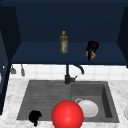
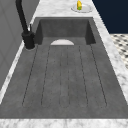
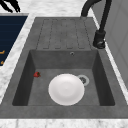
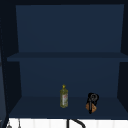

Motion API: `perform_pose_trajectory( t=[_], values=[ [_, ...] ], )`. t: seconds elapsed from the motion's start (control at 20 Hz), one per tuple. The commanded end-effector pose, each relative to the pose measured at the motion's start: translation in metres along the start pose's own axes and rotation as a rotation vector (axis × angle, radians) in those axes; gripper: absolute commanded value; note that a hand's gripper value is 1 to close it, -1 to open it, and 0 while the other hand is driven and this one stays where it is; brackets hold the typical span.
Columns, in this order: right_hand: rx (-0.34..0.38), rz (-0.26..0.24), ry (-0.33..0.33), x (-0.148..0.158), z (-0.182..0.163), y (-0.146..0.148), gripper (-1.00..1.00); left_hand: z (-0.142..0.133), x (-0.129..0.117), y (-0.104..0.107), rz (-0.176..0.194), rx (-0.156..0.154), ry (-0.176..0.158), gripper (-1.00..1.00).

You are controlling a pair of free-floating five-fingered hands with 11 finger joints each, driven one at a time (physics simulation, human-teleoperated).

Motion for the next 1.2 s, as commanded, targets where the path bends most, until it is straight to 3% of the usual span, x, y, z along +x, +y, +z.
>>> perform_pose_trajectory(
  t=[0.0, 0.45, 0.65, 0.75, 0.9, 1.15],
  values=[
    [-0.002, 0.014, 0.004, -0.008, 0.026, 0.020, 1.00, 0.000, 0.000, 0.000, 0.000, 0.000, 0.000, 0.00],
    [-0.004, 0.006, 0.004, -0.026, 0.085, 0.064, 1.00, 0.000, 0.000, 0.000, 0.000, 0.000, 0.000, 0.00],
    [-0.012, 0.019, 0.006, -0.038, 0.107, 0.098, 1.00, 0.000, 0.000, 0.000, 0.000, 0.000, 0.000, 0.00],
    [-0.049, 0.023, -0.003, -0.047, 0.117, 0.117, 1.00, 0.000, 0.000, 0.000, 0.000, 0.000, 0.000, 0.00],
    [-0.080, 0.033, -0.027, -0.055, 0.125, 0.135, 1.00, 0.000, 0.000, 0.000, 0.000, 0.000, 0.000, 0.00],
    [-0.069, 0.053, -0.033, -0.068, 0.126, 0.171, 1.00, 0.000, 0.000, 0.000, 0.000, 0.000, 0.000, 0.00]
  ],
)
